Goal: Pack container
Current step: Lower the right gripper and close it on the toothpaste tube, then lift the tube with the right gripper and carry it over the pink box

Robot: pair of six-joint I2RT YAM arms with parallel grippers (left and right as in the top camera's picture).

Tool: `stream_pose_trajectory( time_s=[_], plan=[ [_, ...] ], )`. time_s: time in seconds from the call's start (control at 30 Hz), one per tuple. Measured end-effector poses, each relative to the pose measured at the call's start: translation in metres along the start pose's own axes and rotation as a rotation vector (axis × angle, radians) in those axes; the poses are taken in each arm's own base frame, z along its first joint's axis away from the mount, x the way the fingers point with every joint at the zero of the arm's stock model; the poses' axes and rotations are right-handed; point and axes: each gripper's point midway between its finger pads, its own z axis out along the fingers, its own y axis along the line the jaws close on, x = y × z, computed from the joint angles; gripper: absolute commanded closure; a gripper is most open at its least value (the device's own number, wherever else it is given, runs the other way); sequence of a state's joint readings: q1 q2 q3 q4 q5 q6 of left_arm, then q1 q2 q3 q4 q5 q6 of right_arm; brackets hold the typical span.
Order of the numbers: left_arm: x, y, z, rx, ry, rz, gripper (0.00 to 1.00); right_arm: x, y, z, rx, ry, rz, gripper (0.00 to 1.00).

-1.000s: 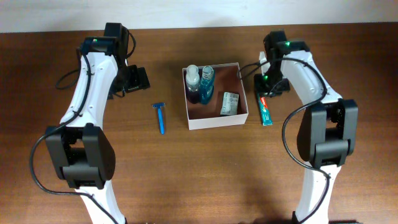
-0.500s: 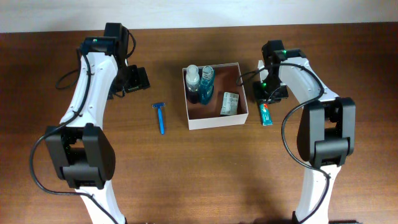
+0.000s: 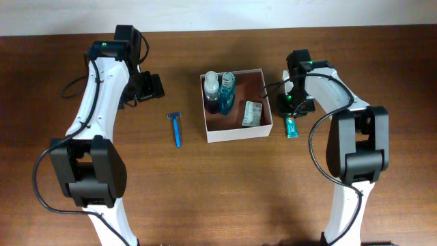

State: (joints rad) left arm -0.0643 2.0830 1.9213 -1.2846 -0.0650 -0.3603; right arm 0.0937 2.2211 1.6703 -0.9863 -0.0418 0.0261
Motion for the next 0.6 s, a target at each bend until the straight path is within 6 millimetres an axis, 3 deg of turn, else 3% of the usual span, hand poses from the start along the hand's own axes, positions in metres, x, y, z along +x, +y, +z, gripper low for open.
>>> stream_pose_trajectory(
  time_s=[0.07,0.23,0.37,0.47,0.6],
  plan=[
    [0.000,0.000,0.000,0.000,0.000,0.000,0.01,0.000,0.000,0.000,0.000,0.000,-0.002,0.91],
    [0.000,0.000,0.000,0.000,0.000,0.000,0.01,0.001,0.000,-0.002,0.000,0.006,0.001,0.95],
    [0.000,0.000,0.000,0.000,0.000,0.000,0.01,0.018,0.000,-0.009,0.002,0.083,0.005,0.95],
    [0.000,0.000,0.000,0.000,0.000,0.000,0.01,0.017,0.001,-0.029,-0.001,0.110,0.006,0.94],
    [0.000,0.000,0.000,0.000,0.000,0.000,0.01,0.001,0.011,-0.070,-0.049,0.069,0.005,0.94]
  ],
)
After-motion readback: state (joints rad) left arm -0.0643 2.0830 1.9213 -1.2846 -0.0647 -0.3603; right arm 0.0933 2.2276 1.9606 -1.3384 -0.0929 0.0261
